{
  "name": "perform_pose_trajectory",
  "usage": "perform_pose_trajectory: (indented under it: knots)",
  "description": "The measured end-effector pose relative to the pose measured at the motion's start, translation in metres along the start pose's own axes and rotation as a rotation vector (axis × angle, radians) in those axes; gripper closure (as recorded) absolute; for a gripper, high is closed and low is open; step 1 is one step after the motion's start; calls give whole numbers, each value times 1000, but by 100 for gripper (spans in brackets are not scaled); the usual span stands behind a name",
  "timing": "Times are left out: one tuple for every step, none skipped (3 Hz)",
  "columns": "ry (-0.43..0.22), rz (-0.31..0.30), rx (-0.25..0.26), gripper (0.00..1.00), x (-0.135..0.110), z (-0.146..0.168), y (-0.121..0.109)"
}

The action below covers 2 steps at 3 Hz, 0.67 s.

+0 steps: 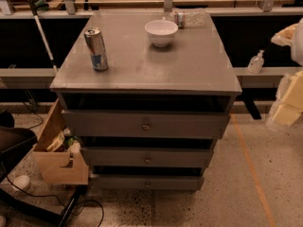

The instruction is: Pick redbull can

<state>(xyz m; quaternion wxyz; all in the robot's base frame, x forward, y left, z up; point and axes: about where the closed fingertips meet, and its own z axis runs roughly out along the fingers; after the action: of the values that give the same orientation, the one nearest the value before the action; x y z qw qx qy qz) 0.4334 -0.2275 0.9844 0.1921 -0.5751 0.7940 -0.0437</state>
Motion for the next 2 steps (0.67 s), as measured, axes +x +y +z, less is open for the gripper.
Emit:
perform_pose_trajectory:
  knots:
    - [-126,175,38,0,16,11,-11]
    - [-317,295,95,0,25,19,-23]
